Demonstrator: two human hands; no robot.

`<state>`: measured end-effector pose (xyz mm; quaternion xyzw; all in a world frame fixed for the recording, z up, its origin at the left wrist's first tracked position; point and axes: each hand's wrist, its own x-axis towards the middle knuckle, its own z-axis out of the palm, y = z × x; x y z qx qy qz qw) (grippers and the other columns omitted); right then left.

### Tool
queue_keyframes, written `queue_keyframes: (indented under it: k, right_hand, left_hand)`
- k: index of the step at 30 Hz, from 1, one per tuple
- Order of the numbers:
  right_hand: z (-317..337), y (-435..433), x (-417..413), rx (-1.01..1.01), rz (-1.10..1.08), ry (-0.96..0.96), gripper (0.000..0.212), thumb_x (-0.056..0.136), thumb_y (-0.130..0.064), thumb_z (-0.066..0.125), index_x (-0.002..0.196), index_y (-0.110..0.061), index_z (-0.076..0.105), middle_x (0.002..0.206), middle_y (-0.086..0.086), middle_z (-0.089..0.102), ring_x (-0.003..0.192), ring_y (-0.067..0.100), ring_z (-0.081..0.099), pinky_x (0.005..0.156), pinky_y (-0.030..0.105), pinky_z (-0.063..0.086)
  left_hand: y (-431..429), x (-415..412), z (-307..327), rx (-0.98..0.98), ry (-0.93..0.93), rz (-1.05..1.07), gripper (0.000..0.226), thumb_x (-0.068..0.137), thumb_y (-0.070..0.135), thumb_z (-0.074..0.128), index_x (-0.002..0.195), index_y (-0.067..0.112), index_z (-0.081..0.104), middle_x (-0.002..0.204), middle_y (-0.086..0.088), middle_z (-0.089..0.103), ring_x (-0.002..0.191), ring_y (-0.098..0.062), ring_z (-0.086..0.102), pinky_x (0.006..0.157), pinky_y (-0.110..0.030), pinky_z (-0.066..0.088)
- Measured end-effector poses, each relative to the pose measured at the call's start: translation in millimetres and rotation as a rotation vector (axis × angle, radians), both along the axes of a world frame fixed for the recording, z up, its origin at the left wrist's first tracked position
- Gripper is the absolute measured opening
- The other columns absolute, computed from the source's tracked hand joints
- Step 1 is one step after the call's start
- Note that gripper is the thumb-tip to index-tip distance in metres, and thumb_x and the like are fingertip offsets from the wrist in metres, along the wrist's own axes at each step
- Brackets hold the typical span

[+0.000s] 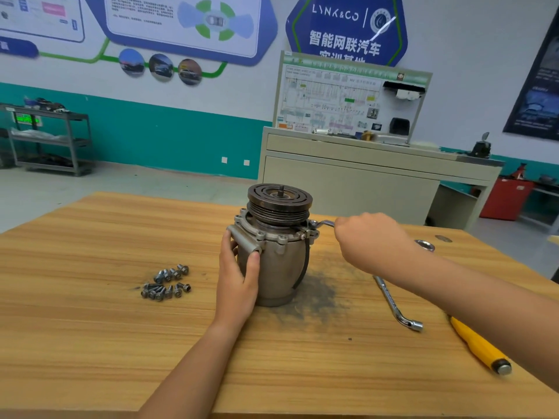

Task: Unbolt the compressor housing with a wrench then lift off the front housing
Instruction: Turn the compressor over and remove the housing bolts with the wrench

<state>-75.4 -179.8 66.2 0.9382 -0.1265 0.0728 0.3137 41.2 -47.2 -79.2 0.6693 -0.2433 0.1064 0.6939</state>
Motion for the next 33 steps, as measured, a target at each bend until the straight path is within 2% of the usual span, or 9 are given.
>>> queue_keyframes:
  k: [8, 14, 17, 20, 22, 23, 26, 29, 33]
  right_hand:
    - [6.4, -5.5, 5.0, -0.114, -0.008, 0.100, 0.019, 0.095, -0.007, 0.030, 0.077, -0.009, 0.031, 0.059, 0.001, 0.034, 0.047, 0.015, 0.032, 0.040, 0.025, 0.024]
    - [18.7, -33.7, 42.8, -0.296, 0.007, 0.167, 0.017, 0.093, -0.004, 0.043, 0.099, -0.011, 0.057, 0.086, 0.001, 0.062, 0.072, 0.022, 0.057, 0.050, 0.026, 0.037]
    - [5.6, -46.6, 70.9, -0.166, 0.088, 0.058, 0.019, 0.093, -0.003, 0.045, 0.108, -0.009, 0.053, 0.100, 0.006, 0.066, 0.093, 0.025, 0.062, 0.089, 0.035, 0.043]
    - [-6.5, -54.0, 82.9, -0.071, 0.187, -0.078, 0.025, 0.090, 0.000, 0.046, 0.113, -0.009, 0.053, 0.105, 0.008, 0.066, 0.096, 0.025, 0.060, 0.102, 0.035, 0.032]
    - [-9.9, -53.6, 76.7, -0.072, 0.252, -0.178, 0.022, 0.087, 0.003, 0.050, 0.107, -0.004, 0.058, 0.095, 0.011, 0.068, 0.087, 0.028, 0.063, 0.094, 0.038, 0.040]
    - [-10.1, -54.7, 71.1, -0.029, 0.292, -0.281, 0.015, 0.084, 0.006, 0.055, 0.097, 0.001, 0.060, 0.081, 0.015, 0.067, 0.073, 0.030, 0.064, 0.077, 0.039, 0.048]
    - [-2.1, -47.9, 42.5, 0.217, 0.267, -0.572, 0.017, 0.096, -0.008, 0.046, 0.090, 0.005, 0.055, 0.053, 0.009, 0.048, 0.043, 0.025, 0.048, 0.040, 0.026, 0.029]
    - [-5.9, -40.1, 15.8, 0.189, 0.145, -0.429, 0.018, 0.101, -0.022, 0.031, 0.098, -0.008, 0.043, 0.051, -0.004, 0.034, 0.040, 0.016, 0.031, 0.040, 0.026, 0.015]
    - [-6.9, -19.9, -2.1, 0.131, 0.033, -0.170, 0.005, 0.096, -0.009, 0.036, 0.095, -0.014, 0.035, 0.058, -0.002, 0.033, 0.048, 0.014, 0.030, 0.041, 0.028, 0.018]
  left_hand:
    - [-0.6, 1.1, -0.9, 0.024, -0.011, 0.017, 0.074, 0.083, 0.053, 0.039, 0.148, 0.028, 0.013, 0.145, 0.003, 0.035, 0.131, -0.007, 0.035, 0.108, -0.040, 0.035]
    - [-2.5, 3.1, 0.7, 0.053, -0.030, 0.043, 0.080, 0.080, 0.060, 0.035, 0.148, 0.024, 0.013, 0.146, 0.001, 0.033, 0.131, -0.011, 0.035, 0.107, -0.045, 0.035]
    - [-2.5, 3.5, 0.5, 0.058, -0.036, 0.043, 0.084, 0.078, 0.064, 0.034, 0.148, 0.024, 0.013, 0.146, 0.001, 0.033, 0.131, -0.011, 0.035, 0.106, -0.046, 0.036]
    - [-2.1, 4.2, 1.3, 0.055, -0.038, 0.049, 0.085, 0.077, 0.065, 0.034, 0.148, 0.023, 0.014, 0.147, 0.000, 0.032, 0.131, -0.013, 0.035, 0.106, -0.046, 0.036]
    - [-1.5, 3.9, 1.2, 0.060, -0.027, 0.042, 0.086, 0.076, 0.066, 0.034, 0.148, 0.024, 0.013, 0.148, -0.001, 0.031, 0.133, -0.014, 0.034, 0.107, -0.047, 0.035]
    - [-1.0, 3.8, 1.1, 0.059, -0.025, 0.038, 0.087, 0.076, 0.067, 0.034, 0.148, 0.025, 0.012, 0.148, -0.002, 0.031, 0.133, -0.015, 0.034, 0.107, -0.047, 0.035]
    - [-0.2, 4.0, 1.2, 0.062, -0.027, 0.034, 0.088, 0.075, 0.067, 0.034, 0.148, 0.024, 0.011, 0.148, -0.003, 0.031, 0.133, -0.015, 0.034, 0.106, -0.047, 0.036]
    - [-0.8, 3.1, 1.0, 0.060, -0.025, 0.031, 0.088, 0.075, 0.067, 0.033, 0.149, 0.024, 0.011, 0.148, -0.002, 0.030, 0.132, -0.013, 0.035, 0.106, -0.047, 0.036]
    - [-1.0, 3.0, 1.5, 0.053, -0.027, 0.028, 0.089, 0.076, 0.067, 0.034, 0.149, 0.022, 0.012, 0.149, -0.001, 0.030, 0.132, -0.013, 0.034, 0.107, -0.046, 0.035]
